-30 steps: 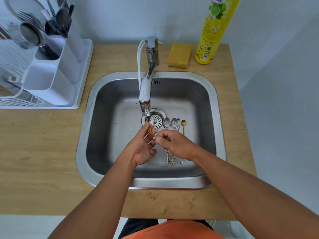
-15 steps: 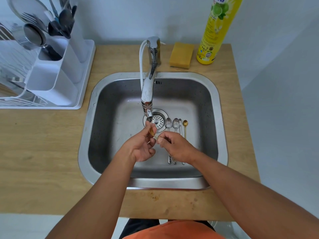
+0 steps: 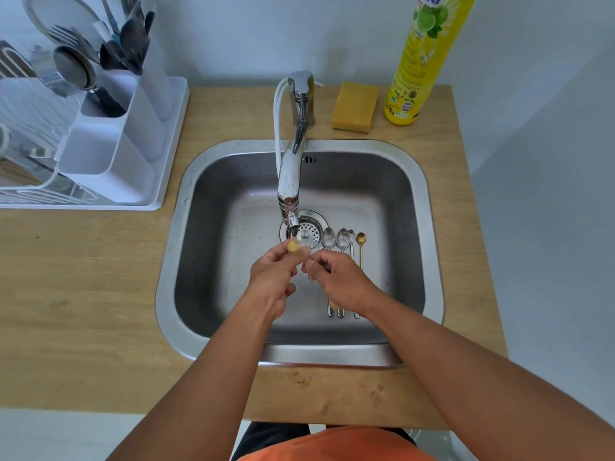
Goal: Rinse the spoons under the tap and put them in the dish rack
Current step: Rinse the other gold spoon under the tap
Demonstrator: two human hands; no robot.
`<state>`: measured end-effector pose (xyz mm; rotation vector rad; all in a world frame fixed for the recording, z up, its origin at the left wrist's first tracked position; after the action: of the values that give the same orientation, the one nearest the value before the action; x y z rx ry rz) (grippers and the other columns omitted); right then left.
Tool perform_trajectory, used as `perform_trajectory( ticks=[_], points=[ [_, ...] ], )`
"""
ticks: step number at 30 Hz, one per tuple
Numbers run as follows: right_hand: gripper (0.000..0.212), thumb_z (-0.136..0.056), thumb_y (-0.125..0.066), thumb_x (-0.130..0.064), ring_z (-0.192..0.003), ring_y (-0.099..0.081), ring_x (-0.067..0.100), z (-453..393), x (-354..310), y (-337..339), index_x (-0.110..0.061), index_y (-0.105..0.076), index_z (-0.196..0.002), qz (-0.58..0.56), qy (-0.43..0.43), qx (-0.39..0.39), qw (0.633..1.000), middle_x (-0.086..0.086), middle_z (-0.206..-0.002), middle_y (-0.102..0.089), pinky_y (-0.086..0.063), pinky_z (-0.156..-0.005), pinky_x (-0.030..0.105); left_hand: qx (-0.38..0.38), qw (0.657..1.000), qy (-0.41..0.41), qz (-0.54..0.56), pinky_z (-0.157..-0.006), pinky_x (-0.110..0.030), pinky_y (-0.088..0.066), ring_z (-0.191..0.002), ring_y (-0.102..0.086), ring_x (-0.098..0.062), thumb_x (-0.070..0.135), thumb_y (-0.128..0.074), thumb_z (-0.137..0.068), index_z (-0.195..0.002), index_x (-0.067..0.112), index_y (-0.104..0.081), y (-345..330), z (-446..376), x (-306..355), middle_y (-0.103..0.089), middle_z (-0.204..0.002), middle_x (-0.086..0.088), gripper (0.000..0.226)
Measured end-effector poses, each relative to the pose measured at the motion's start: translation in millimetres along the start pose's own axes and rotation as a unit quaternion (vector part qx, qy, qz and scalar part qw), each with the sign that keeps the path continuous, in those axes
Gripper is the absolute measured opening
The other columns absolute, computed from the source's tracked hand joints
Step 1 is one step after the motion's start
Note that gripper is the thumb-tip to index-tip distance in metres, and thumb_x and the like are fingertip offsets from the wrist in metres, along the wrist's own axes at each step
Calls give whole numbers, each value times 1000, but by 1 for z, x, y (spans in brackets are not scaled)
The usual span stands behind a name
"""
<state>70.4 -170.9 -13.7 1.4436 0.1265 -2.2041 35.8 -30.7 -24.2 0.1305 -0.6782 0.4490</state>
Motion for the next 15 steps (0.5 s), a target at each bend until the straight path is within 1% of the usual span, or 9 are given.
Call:
perform_trajectory(
  ticks=[2, 3, 6, 8, 9, 11, 13, 15],
  points=[
    [18, -104, -59, -28, -70, -58, 11, 0, -1, -3, -23, -72, -93, -2, -1, -1, 1000, 2, -86, -71, -48, -64, 27, 35, 999, -12, 0, -52, -28, -40, -71, -54, -11, 33, -95, -72, -90, 28, -80, 3, -1, 4, -71, -71, 14, 24],
    [18, -104, -59, -28, -70, -58, 9, 0, -2, -4, -23, -72, -92, -3, 1, 1, 1000, 3, -86, -71, -49, -65, 26, 43, 999, -16, 4, -51, -28, -40, -71, -55, -11, 38, -95, -70, -89, 28, -80, 4, -2, 5, -73, -71, 13, 27],
    [20, -104, -59, -27, -55, -49, 1, 1, -3, -3, -23, -71, -89, -7, 2, 12, 1000, -2, -79, -68, -44, -56, 22, 58, 998, -16, 10, -52, -27, -39, -67, -54, -10, 50, -88, -77, -87, 25, -79, 6, -4, 8, -74, -72, 13, 28],
    [18, -103, -60, -30, -55, -51, 2, 2, -3, 1, -24, -70, -89, 16, -2, 30, 999, -7, -80, -69, -46, -59, 27, 70, 997, -18, 6, -50, -26, -38, -65, -52, -10, 51, -84, -82, -84, 24, -79, 8, -4, 9, -74, -75, 10, 28],
    [17, -102, -60, -33, -61, -57, 4, 2, -4, 3, -25, -70, -90, 47, -1, 40, 998, -9, -82, -71, -50, -63, 30, 82, 996, -23, 3, -51, -26, -39, -64, -52, -11, 50, -84, -83, -84, 23, -79, 10, -4, 11, -74, -75, 8, 27],
    [15, -99, -59, -39, -78, -66, 11, 3, -9, 3, -30, -69, -92, 146, 11, 54, 988, -12, -86, -73, -55, -73, 36, 115, 993, -40, -5, -56, -28, -42, -63, -54, -11, 46, -84, -84, -82, 21, -79, 15, -3, 16, -74, -71, 7, 26],
    [13, -98, -58, -41, -86, -67, 14, 2, -18, 1, -34, -70, -97, 220, 25, 63, 973, -15, -90, -73, -56, -77, 36, 142, 988, -58, -9, -60, -27, -45, -66, -60, -10, 44, -84, -86, -80, 21, -79, 18, 0, 20, -75, -72, 7, 24],
    [15, -99, -57, -39, -89, -68, 16, -1, -26, -2, -34, -71, -103, 260, 38, 65, 963, -14, -95, -74, -56, -77, 35, 156, 985, -68, -3, -60, -26, -46, -69, -64, -10, 44, -81, -89, -82, 21, -80, 19, 3, 23, -78, -78, 6, 24]
  ],
)
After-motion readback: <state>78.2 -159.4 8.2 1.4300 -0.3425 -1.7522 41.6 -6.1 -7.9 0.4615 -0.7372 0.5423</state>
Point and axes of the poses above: each hand's wrist, its own z-axis away from the middle knuckle, its own y-axis out of the back of the hand, x = y × z, the point moved 9 cm from there along -z, towards the middle knuckle
